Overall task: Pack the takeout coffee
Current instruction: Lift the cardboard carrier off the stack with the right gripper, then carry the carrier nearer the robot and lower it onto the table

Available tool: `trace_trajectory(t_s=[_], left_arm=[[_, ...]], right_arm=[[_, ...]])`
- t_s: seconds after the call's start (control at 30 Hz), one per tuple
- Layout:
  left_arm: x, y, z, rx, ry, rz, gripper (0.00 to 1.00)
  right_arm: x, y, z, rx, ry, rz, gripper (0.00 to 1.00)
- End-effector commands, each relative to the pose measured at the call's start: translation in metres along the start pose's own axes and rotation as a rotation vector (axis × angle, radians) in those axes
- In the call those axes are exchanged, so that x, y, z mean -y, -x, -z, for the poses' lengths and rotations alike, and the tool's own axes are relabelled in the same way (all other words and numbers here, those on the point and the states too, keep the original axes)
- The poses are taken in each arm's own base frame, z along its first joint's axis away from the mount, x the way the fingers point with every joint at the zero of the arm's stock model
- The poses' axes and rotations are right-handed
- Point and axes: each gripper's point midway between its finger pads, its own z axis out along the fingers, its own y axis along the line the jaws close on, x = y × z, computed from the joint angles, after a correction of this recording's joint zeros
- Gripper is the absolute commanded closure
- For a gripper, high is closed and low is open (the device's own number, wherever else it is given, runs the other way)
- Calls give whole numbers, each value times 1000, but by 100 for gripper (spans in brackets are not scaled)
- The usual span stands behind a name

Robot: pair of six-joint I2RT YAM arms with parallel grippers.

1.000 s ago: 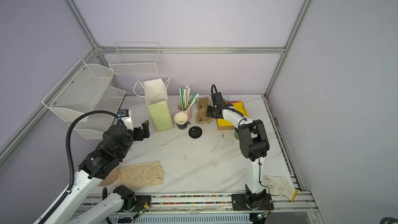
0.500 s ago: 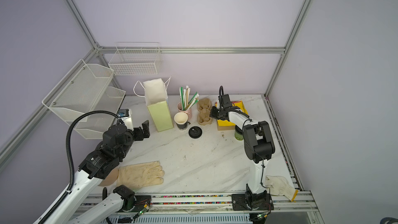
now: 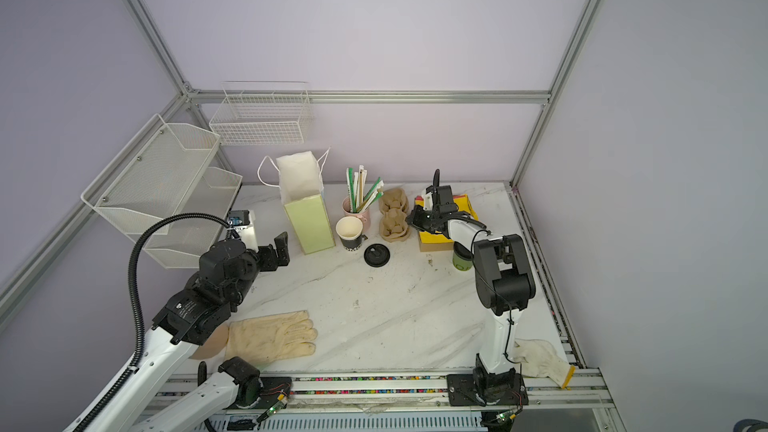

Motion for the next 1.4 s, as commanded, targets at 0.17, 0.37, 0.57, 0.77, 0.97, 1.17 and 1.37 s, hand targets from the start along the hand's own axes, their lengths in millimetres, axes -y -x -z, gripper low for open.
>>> trace_trajectory(t_s=[0.17, 0.37, 0.57, 0.77, 0.97, 1.17, 1.37], left_arm=[[-2, -7, -4, -2, 11, -25, 0], [-2, -7, -4, -3, 13, -26, 0], [-3, -6, -2, 5, 14, -22, 0], [-1, -6, -3, 1, 2, -21, 0], [-1, -5, -2, 4, 0, -18, 0], [0, -6, -3, -1, 3, -21, 0], [-1, -6, -3, -2, 5, -21, 0]], right_arm=[[-42, 24, 31, 88, 156, 15, 100], [-57, 39, 55, 159, 175, 11, 100], [-41, 15, 85, 166, 64, -28, 100], [-21, -36, 141, 185, -68, -56, 100], [10, -105, 165, 83, -154, -155, 100], [28, -146, 184, 66, -198, -202, 100], [53, -175, 178, 23, -246, -260, 100]])
